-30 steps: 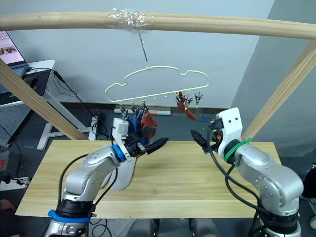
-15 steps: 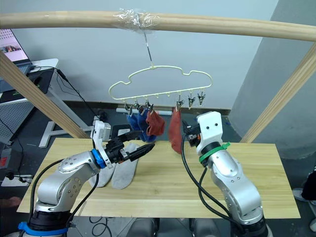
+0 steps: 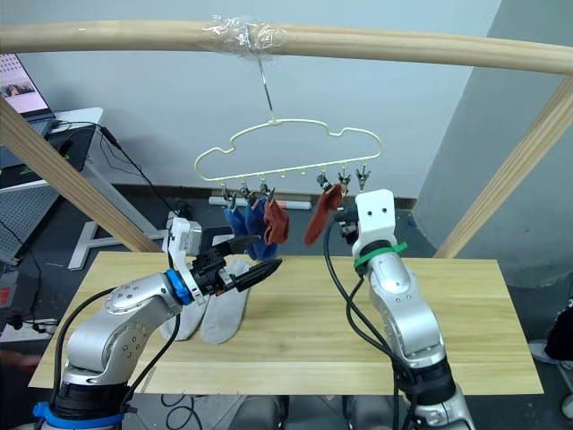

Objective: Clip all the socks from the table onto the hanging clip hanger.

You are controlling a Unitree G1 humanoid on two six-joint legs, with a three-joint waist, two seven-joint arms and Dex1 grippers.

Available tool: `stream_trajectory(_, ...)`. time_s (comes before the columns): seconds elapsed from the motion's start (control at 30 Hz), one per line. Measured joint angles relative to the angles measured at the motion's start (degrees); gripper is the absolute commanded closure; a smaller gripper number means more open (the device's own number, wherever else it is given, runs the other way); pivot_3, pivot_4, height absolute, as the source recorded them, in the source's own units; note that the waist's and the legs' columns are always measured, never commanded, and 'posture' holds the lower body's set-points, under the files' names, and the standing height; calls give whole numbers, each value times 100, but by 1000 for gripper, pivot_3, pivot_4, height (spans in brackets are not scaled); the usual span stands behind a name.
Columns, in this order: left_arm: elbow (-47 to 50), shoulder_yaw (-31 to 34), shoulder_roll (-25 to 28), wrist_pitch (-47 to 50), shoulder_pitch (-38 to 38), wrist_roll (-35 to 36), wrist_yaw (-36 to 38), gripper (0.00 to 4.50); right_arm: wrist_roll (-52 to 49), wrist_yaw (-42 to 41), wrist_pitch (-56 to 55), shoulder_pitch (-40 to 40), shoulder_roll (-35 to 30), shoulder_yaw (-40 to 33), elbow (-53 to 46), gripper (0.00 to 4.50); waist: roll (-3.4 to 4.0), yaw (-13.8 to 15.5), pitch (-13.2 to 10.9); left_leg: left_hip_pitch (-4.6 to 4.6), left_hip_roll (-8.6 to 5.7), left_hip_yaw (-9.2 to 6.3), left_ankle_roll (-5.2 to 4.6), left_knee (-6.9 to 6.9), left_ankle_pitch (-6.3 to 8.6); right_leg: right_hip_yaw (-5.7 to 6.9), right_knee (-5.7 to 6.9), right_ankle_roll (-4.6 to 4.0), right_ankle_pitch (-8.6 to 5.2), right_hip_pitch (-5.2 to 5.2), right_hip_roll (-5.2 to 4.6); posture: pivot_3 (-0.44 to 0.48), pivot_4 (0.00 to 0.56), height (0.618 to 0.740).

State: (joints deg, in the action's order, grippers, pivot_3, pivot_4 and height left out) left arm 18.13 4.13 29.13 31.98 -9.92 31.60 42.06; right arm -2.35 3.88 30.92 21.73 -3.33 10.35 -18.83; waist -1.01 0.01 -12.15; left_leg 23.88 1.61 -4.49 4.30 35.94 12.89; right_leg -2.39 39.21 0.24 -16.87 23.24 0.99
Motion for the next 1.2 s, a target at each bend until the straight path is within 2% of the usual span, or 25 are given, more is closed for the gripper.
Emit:
stream_trajectory(0.1, 0, 4, 0, 1, -3, 0, -1, 0, 103, -10, -152, 132, 74, -14, 263, 2130, -4, 1, 2, -1, 0, -2, 0, 1, 0, 1, 11, -3, 2, 0, -1, 116, 162, 740)
stream_trajectory(0.2, 0, 5, 0, 2, -3, 1, -1, 0, 117, -15, -215, 145, 161, -23, 418, 2774, -5, 1, 3, -3, 0, -2, 0, 2, 0, -1, 22, -4, 2, 1, -5, 116, 162, 740)
stream_trajectory(0.27, 0, 5, 0, 2, -3, 1, -3, 0, 133, -22, -264, 150, 187, -23, 461, 3419, -5, 1, 3, -4, 0, -2, 0, 6, 0, -1, 28, -4, 2, 1, -5, 116, 162, 740)
stream_trajectory(0.57, 0, 5, -1, 2, -3, 1, -5, 0, 162, -39, -302, 213, 311, -71, 581, 3419, -5, 2, 3, -18, -2, -2, 2, 13, -3, -1, 63, -5, 2, 1, -4, 126, 166, 740)
stream_trajectory(1.2, -5, 12, -2, 1, -48, -1, -26, 0, 175, -43, -588, 980, 652, -240, 1528, 3419, -5, 2, 3, -23, -2, -1, 1, 13, -8, -1, 73, -6, 3, 2, -4, 137, 175, 740)
